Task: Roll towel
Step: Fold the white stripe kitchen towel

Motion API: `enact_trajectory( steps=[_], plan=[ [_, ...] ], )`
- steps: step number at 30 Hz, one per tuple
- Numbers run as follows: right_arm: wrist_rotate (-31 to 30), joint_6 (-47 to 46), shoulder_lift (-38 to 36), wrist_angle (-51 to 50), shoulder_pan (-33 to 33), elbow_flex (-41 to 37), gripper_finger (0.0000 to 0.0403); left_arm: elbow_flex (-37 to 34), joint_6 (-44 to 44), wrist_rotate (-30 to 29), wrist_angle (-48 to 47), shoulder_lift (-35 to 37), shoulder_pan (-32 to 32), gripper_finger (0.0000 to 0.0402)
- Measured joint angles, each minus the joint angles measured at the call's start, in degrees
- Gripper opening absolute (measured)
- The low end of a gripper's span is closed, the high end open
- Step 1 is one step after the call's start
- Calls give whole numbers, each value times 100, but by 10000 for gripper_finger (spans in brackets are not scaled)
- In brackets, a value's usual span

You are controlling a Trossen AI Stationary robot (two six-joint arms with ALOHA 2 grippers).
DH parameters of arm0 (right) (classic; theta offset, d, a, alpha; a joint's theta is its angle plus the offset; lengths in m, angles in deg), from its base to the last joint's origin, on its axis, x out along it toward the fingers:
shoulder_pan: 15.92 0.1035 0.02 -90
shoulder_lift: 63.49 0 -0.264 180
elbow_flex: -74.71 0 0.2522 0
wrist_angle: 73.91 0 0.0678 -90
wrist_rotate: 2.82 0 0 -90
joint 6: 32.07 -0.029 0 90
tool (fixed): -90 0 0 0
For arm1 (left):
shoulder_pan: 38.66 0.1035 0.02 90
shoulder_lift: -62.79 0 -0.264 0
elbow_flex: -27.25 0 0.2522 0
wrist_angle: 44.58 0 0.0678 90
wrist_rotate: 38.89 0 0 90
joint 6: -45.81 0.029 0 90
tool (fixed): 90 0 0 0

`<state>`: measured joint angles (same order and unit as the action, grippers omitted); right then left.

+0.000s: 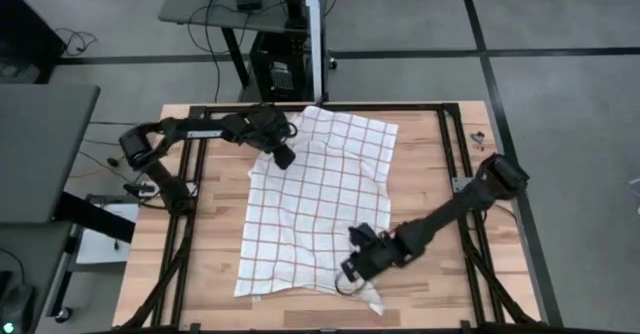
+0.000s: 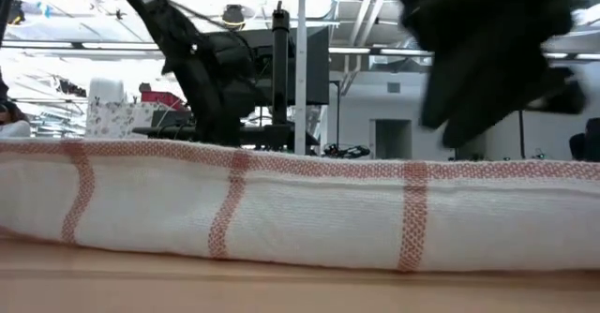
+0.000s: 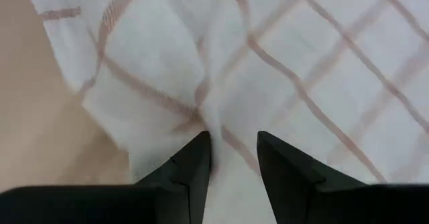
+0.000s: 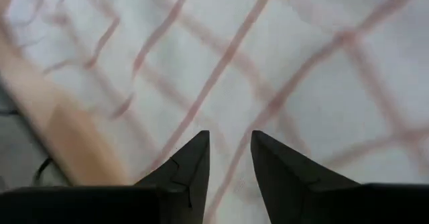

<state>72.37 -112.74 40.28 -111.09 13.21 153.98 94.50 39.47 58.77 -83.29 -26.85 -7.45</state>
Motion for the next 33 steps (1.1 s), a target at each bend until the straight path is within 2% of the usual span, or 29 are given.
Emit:
enact_trajectory(
  steps=[6,10,17,23,27,33],
  plan=[
    [116,13,449,259,53,-2,106,-102,-184,138,-1729,952,-543,109],
    [251,-216,670,429,308,-2,106,-497,-535,275,-2218,1424,-1084,109],
    [584,-484,694,424,1115,11,106,-1173,-1604,275,-2116,1957,-2107,109],
    [1339,-759,552,337,1733,-5,106,-1345,-2189,440,-1682,2027,-2973,109],
    [1120,-827,174,27,1716,-4,106,-1347,-2397,176,-977,2027,-3217,109],
    [246,-758,-382,-1525,1167,-11,106,-1218,-2330,-478,-558,2025,-2881,109]
  ],
)
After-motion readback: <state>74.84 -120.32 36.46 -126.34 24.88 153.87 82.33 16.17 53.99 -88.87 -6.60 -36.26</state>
